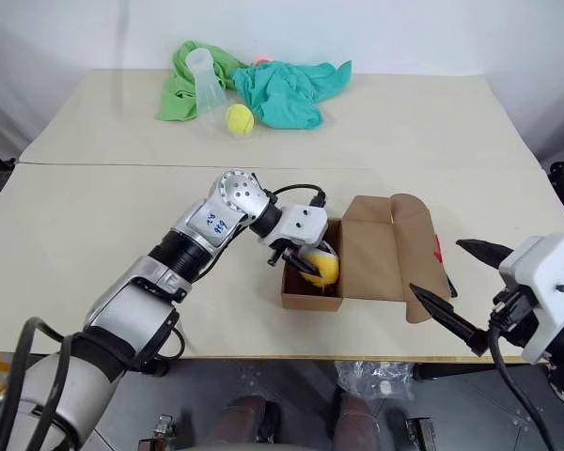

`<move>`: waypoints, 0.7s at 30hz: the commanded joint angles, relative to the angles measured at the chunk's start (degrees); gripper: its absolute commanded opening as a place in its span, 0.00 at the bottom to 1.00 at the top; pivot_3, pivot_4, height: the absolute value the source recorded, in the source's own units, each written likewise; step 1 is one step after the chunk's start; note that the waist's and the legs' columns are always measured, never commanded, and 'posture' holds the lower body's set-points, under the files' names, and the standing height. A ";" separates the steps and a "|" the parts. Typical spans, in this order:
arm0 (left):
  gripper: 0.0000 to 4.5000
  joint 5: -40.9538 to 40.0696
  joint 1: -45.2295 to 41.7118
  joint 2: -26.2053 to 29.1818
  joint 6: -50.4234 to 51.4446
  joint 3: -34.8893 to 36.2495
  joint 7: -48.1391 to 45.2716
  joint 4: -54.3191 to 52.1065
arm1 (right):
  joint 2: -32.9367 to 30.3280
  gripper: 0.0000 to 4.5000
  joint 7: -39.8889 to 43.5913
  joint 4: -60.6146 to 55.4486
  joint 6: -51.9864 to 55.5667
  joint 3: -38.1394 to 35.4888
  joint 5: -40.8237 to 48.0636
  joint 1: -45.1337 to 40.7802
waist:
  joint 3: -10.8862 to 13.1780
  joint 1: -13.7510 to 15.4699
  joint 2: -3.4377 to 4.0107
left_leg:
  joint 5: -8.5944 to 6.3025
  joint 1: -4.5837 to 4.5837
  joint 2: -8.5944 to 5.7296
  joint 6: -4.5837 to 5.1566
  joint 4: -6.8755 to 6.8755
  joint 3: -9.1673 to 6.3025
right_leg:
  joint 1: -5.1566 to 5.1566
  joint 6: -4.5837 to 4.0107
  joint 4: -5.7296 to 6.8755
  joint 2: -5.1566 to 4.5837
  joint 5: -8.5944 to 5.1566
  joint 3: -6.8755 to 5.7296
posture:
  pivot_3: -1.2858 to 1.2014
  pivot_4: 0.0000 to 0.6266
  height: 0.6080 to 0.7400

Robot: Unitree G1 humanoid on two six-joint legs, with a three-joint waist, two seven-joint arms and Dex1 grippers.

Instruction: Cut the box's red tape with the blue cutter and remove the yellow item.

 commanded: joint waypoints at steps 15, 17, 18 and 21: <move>0.00 -11.02 -7.31 -0.34 13.86 13.98 0.96 -2.25 | 0.36 1.00 6.77 5.79 -7.25 -4.08 -4.39 -0.46 | 0.00 -0.17 0.00 | 0.00 0.01 -0.02 0.03 0.03 0.04 | 0.01 0.02 0.03 0.01 0.01 0.01 | 0.52 0.24 1.00; 0.00 -12.63 -8.18 -0.11 16.95 16.79 3.82 -3.04 | -0.54 1.00 7.64 6.83 -7.42 -3.78 -4.67 -1.21 | 0.00 -0.25 0.00 | 0.00 0.00 -0.03 0.03 0.04 0.04 | 0.00 0.03 0.03 0.01 0.02 0.03 | 0.52 0.24 1.00; 0.00 -13.16 -8.65 0.22 18.67 18.03 5.42 -3.29 | -0.96 1.00 8.01 7.37 -7.41 -3.61 -4.75 -1.69 | 0.00 -0.21 0.00 | 0.00 0.00 -0.02 0.03 0.04 0.04 | 0.00 0.03 0.04 0.01 0.02 0.03 | 0.52 0.24 1.00; 0.00 -14.05 -9.38 1.91 22.13 21.05 9.61 -4.47 | -1.96 1.00 9.39 8.77 -7.61 -3.37 -4.84 -2.89 | 0.00 -0.25 0.00 | 0.00 0.01 -0.03 0.03 0.04 0.03 | 0.01 0.04 0.04 0.01 0.02 0.03 | 0.52 0.24 1.00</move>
